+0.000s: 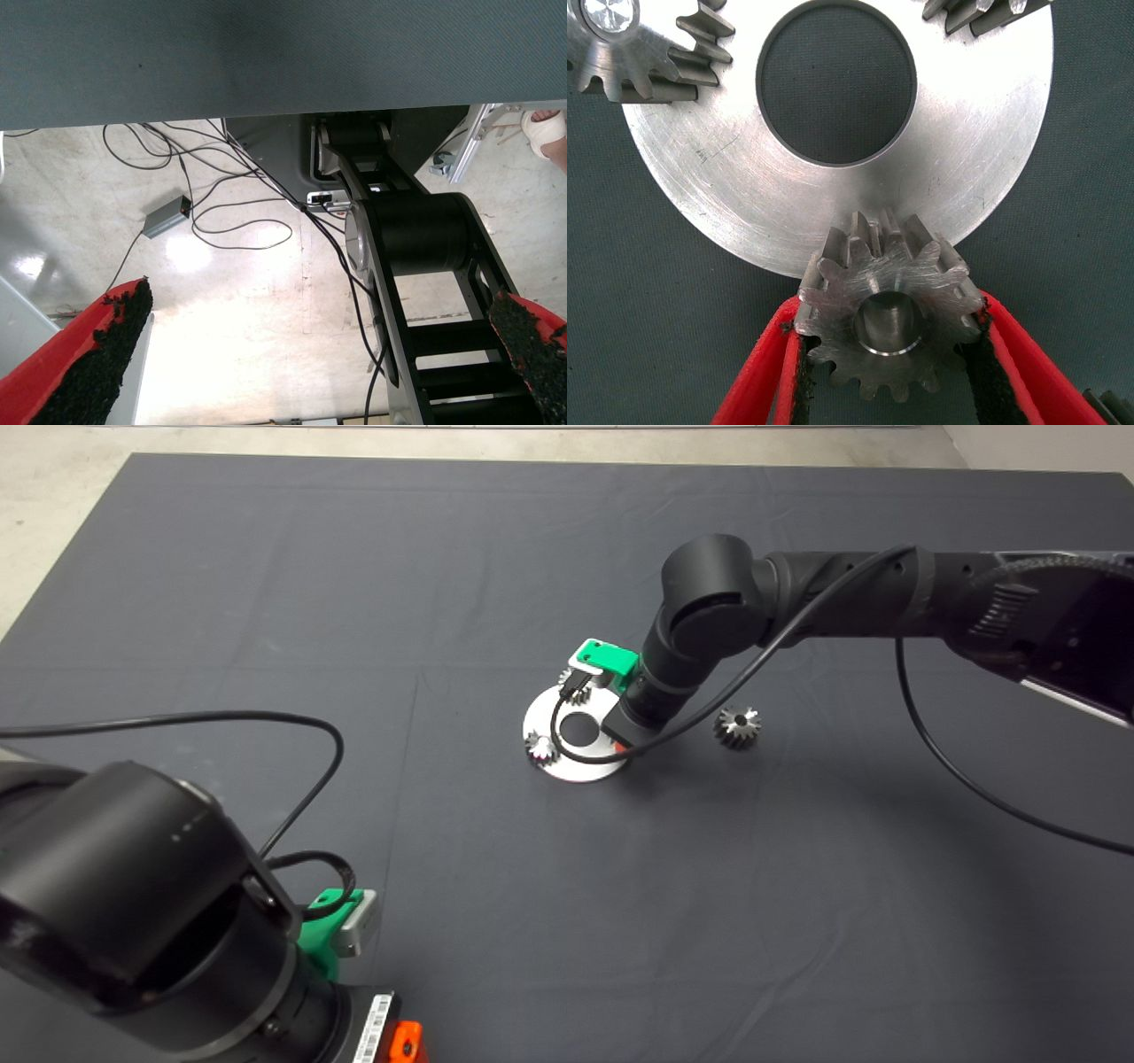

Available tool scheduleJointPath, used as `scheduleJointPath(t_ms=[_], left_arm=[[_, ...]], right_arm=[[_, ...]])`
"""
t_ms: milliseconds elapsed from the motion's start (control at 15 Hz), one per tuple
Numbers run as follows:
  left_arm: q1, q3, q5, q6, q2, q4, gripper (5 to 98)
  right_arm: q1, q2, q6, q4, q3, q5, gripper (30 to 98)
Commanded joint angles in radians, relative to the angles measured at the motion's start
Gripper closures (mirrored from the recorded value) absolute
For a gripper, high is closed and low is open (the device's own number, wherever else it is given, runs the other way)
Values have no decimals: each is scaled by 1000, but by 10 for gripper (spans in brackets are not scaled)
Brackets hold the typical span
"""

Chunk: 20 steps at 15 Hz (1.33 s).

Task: Remove an incorrectly installed larger gear and replace it with the correct smaller gear

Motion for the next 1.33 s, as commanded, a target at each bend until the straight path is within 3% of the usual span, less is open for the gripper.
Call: scheduleJointPath(t_ms=[0, 1267], left_arm=[[-7, 18, 2, 1, 1, -17, 54], [-7, 19, 4, 3, 0, -17, 54]], right_arm=[[29, -1, -3, -35, 20, -22, 903], [-26, -12, 12, -30, 10, -5, 903]])
